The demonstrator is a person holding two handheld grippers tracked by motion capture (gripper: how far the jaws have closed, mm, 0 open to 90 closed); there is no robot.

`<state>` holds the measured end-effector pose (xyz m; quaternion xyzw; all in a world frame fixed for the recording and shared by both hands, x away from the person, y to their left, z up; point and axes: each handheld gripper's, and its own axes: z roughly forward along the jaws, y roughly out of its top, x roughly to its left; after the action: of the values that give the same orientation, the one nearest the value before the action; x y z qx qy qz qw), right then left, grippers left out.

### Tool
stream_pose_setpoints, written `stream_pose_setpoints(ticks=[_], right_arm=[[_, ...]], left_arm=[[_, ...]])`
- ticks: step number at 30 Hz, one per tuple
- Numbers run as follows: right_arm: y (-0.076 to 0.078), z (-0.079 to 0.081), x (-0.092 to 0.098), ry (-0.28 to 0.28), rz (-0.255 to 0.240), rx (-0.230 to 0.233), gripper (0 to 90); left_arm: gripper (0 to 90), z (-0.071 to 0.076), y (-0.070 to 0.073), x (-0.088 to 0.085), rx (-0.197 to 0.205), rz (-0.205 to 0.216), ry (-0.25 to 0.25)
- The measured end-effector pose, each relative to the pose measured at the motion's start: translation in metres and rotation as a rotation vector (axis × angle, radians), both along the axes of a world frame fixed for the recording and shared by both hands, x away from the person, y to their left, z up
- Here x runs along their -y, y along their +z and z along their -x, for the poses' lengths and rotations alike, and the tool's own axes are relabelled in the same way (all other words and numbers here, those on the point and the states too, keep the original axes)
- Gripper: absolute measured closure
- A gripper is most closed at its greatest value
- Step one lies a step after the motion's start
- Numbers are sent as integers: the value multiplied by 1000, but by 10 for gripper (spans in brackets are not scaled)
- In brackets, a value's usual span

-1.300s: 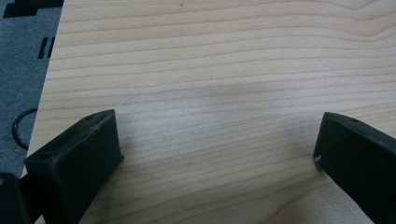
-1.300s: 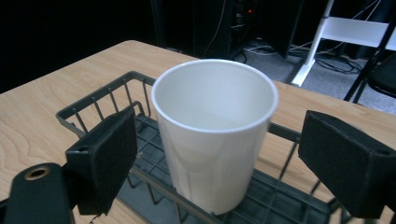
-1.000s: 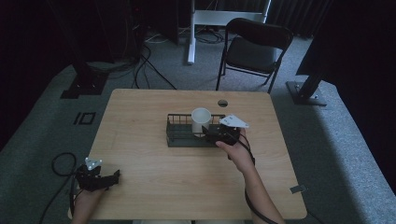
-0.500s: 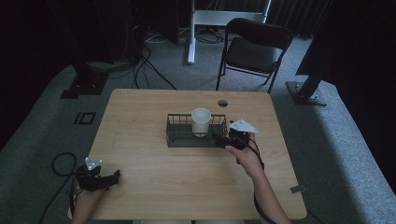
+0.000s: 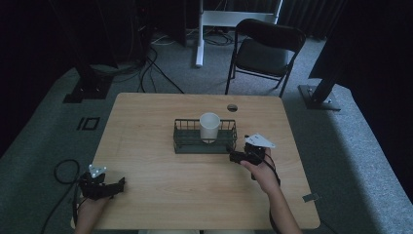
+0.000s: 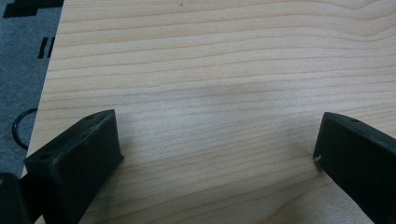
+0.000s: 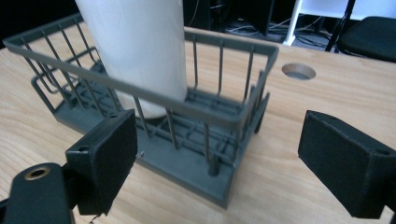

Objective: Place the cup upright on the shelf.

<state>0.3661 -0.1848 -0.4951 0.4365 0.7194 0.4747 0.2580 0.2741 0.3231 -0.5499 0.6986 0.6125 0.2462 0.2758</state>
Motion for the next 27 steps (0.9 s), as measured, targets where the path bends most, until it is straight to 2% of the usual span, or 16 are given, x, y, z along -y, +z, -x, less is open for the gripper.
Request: stream_pose_setpoints(ticks=[10,27], right_arm=[[-20,7,10,-12,11,-37,118],[-39,17,33,-49,46,-84,118]], left_arm=[[8,0,0,0,0,0,0],[8,0,0,0,0,-1,0]])
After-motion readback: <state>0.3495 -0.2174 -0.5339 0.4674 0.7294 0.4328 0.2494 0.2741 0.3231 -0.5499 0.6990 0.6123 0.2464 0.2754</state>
